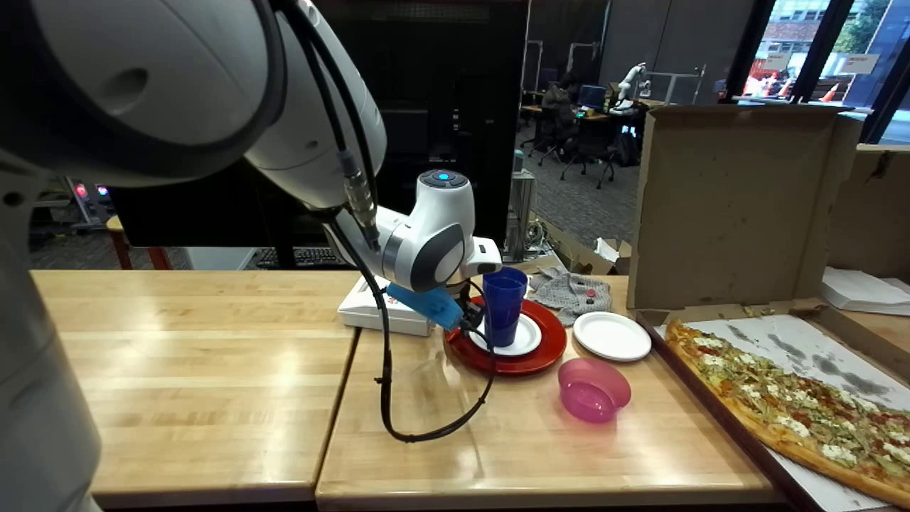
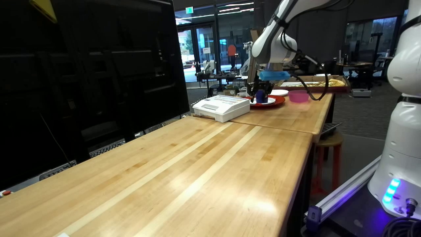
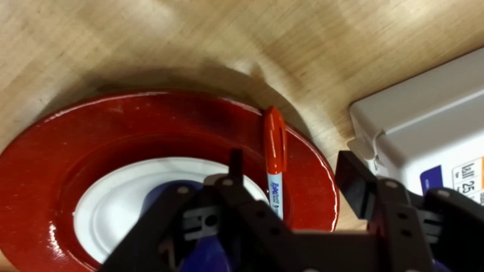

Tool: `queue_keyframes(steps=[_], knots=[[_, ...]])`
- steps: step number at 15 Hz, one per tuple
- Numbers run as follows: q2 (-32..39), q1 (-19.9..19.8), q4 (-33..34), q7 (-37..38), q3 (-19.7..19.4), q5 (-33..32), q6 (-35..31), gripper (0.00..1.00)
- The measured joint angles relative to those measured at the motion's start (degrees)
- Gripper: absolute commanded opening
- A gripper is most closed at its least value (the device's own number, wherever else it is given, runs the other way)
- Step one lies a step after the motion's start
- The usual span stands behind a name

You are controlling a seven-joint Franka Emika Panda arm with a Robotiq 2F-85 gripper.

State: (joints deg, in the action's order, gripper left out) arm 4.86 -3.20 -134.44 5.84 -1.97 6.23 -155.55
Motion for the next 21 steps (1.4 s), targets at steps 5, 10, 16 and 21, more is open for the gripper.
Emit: queue_keyframes(steps=[5,10,16,21], knots=[[0.0,0.0,0.0,-0.05,0.0,0.0,0.04,0.65],[0.12,0.01,0.0,-0.09,0.0,0.01,0.27,0.67],[0.35,0.01,0.0,-0.22,0.0,0.19,0.65,0.59],[0.7,0.0,0.02,-0.69,0.01,0.74,0.76,0.1]])
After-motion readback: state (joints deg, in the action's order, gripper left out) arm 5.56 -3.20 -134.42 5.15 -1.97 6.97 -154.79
